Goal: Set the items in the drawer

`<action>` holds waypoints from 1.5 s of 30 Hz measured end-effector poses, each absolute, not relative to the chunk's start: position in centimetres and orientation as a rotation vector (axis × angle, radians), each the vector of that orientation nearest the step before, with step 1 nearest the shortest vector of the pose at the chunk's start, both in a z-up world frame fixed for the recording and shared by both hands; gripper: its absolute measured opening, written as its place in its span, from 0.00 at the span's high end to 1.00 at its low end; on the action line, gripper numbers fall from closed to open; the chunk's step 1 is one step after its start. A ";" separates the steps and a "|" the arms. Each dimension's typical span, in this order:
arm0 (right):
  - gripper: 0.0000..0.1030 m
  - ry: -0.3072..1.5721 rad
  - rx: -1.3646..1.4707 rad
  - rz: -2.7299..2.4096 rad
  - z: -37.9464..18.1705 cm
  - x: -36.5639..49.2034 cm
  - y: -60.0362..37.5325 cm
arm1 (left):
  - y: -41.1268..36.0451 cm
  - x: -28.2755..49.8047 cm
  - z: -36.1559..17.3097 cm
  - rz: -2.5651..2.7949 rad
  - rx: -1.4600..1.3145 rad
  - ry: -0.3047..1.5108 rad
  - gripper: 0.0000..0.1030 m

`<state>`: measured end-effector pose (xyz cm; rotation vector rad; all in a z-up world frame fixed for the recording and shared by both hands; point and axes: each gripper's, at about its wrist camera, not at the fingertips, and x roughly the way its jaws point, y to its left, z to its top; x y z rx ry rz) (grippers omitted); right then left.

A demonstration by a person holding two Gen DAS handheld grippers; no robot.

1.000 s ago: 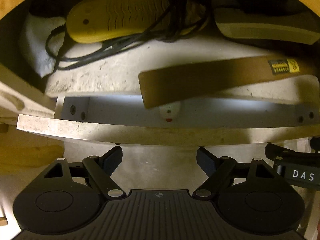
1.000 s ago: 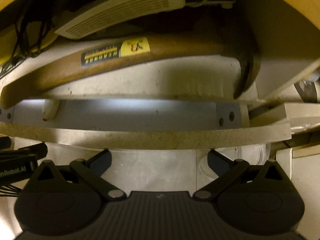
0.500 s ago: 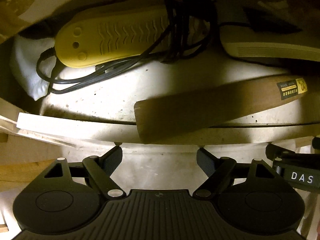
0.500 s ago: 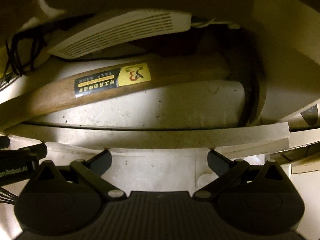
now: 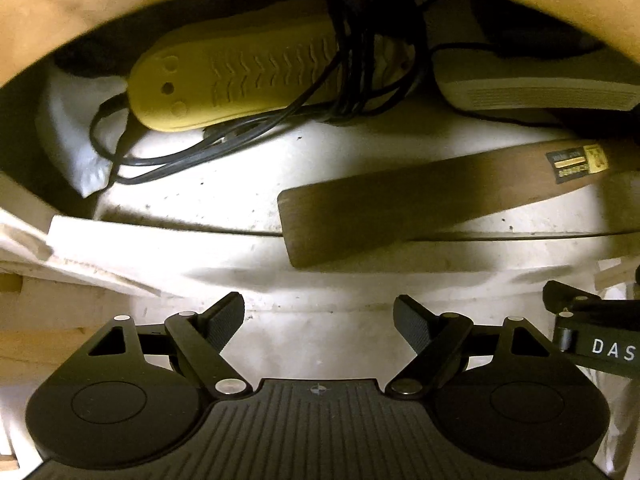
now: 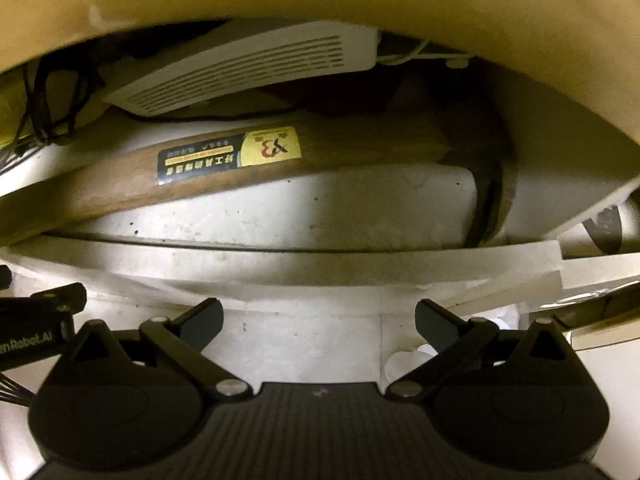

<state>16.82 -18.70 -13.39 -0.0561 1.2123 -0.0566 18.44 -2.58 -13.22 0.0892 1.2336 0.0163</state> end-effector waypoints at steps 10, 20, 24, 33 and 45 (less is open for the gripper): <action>0.01 1.158 -0.075 -0.060 -10.8 13.3 -19.0 | -1.2 14.0 -10.2 -0.027 0.088 1.153 0.20; 0.01 1.076 -0.074 -0.017 -7.1 8.1 -18.8 | -0.5 9.2 -5.9 -0.050 0.043 1.062 0.20; 0.01 1.053 -0.061 -0.012 -5.3 6.2 -19.1 | -0.5 6.4 -4.4 -0.062 0.028 1.041 0.20; 0.01 0.986 -0.068 0.000 -2.7 2.3 -18.9 | -0.6 1.5 -1.2 -0.082 0.066 0.963 0.20; 0.01 0.889 -0.062 0.010 0.1 -2.5 -19.1 | 0.3 -1.7 1.1 -0.067 0.063 0.911 0.20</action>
